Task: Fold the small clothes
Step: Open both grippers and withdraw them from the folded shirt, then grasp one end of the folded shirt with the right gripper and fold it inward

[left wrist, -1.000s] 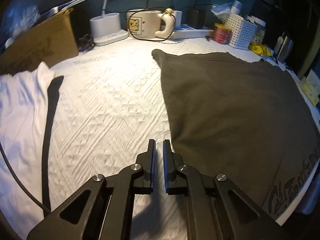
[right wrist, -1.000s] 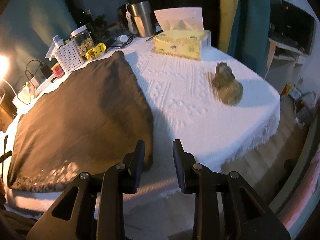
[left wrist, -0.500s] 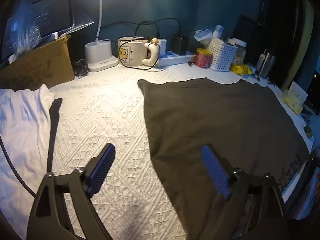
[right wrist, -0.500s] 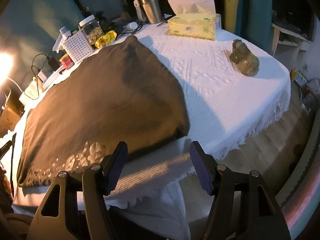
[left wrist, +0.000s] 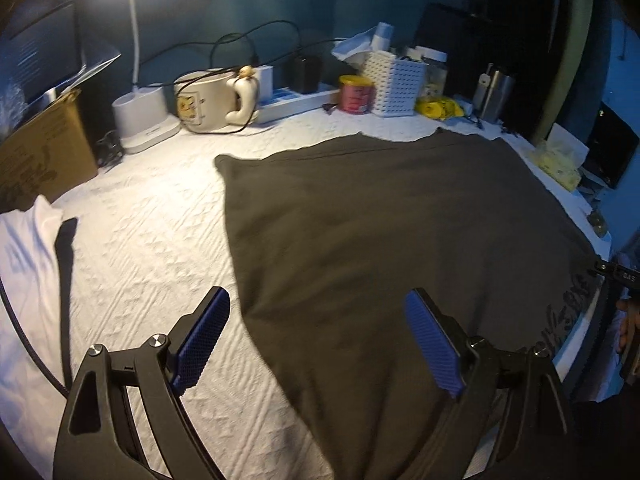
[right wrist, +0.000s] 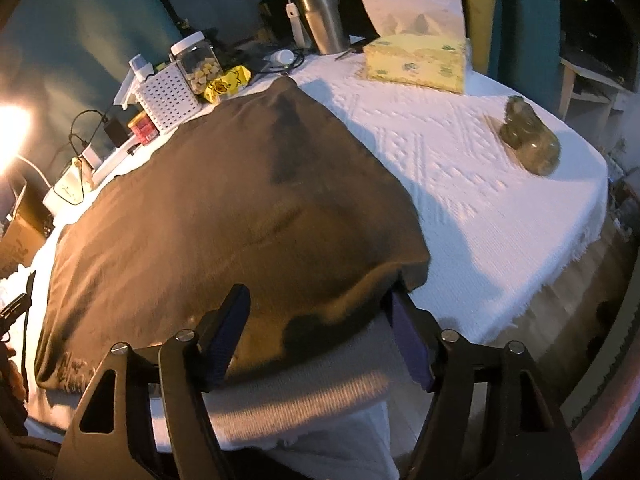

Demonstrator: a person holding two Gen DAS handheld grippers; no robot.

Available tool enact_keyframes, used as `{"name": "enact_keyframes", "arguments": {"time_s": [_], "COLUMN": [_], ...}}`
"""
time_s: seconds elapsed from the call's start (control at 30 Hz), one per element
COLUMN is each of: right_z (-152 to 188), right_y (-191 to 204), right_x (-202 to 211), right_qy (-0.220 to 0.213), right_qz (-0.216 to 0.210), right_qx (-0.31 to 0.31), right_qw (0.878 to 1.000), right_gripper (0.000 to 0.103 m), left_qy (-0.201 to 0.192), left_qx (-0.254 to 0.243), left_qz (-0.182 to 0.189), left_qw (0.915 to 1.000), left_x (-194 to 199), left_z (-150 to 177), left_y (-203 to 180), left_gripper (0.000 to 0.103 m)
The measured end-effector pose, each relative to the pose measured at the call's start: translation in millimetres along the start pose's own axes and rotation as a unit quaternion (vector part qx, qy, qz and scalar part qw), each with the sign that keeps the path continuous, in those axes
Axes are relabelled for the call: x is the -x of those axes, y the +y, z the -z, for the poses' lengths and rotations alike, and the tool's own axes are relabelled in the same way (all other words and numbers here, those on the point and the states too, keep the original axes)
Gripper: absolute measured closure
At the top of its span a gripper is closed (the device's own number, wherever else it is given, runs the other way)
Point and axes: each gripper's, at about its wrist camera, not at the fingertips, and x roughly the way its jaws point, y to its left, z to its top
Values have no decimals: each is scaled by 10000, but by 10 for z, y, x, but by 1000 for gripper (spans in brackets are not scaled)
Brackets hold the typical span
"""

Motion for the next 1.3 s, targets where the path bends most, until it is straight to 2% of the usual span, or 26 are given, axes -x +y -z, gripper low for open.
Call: {"name": "enact_keyframes", "arguments": {"time_s": [0.07,0.17,0.4,0.5,0.67,1.0,1.13,1.2,1.23,1.27,1.3], "right_z": [-40,-119,-282,-359,-509,-753,-778,-792,-799,-806,-815], "right_y": [16,37,165,204,261,473,623,650,655,662,665], "right_x": [-40,-109,-293,-377,-520,-811,-893,-910,-917,-921,-931], "right_qy": [-16,-1,-54,-77,-111,-91,-41,1,13,7,20], "right_qz": [-56,-191,-362,-441,-570,-789,-629,-640,-654,-627,-628], "right_qx": [33,67,302,359,432,891,1326,1410,1424,1443,1449], "right_qw": [10000,9998,9989,9984,9974,9929,9892,9879,9876,9875,9874], "right_gripper": [29,29,29,29,29,29,29,33,43,60,68], "left_qy": [-119,-166,460,624,531,587,593,585,576,561,538], "left_qx": [-47,-196,22,44,-70,130,163,194,205,209,215], "left_qz": [70,-232,-441,-312,-305,-256,-252,-231,-214,-200,-187], "left_qw": [9999,9994,9980,9976,9981,9979,9978,9978,9979,9980,9981], "left_x": [-8,-59,-282,-353,-366,-547,-597,-617,-623,-627,-628], "left_z": [-23,-55,-153,-170,-252,-411,-434,-442,-445,-450,-455], "left_y": [-36,-97,-77,-113,-194,-118,-90,-69,-59,-49,-37], "left_gripper": [14,14,14,14,14,14,14,14,14,14,14]}}
